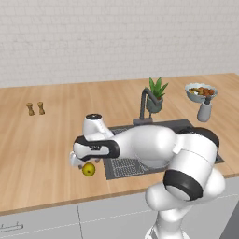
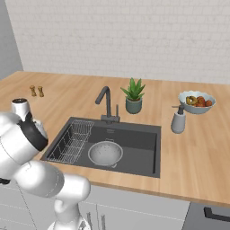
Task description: Put the colander in the sink, put the pear in the colander, and turn on the sink faucet and pour water over the colander.
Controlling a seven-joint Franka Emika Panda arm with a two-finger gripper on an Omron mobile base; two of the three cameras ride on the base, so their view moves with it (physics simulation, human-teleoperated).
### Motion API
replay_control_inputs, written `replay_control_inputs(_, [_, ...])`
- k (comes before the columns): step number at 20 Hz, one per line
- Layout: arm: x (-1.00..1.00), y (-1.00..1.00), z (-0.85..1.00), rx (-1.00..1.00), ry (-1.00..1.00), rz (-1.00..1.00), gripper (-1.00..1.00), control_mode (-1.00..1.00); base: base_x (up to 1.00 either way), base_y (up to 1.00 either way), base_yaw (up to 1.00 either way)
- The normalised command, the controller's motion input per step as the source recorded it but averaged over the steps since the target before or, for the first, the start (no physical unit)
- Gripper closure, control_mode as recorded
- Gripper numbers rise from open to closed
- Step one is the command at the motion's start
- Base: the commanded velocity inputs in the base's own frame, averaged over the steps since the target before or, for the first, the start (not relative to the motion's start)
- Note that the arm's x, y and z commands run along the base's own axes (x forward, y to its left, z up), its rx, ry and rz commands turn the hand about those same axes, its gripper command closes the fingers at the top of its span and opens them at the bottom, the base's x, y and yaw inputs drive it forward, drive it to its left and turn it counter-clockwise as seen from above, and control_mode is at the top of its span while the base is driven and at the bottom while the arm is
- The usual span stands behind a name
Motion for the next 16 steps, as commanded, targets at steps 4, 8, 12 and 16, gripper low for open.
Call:
replay_control_inputs(4, [0.04,0.01,-0.28,0.00,0.00,0.00,-1.00,-1.00,0.00,0.00,0.00])
replay_control_inputs(8, [0.00,0.01,-0.32,0.00,0.00,0.00,-1.00,-1.00,0.00,0.00,0.00])
replay_control_inputs(12, [0.00,0.00,-0.30,0.00,0.00,0.00,-1.00,-1.00,0.00,0.00,0.00])
replay_control_inputs(16, [0.00,0.00,-0.11,0.00,0.00,0.00,-1.00,-1.00,0.00,0.00,0.00])
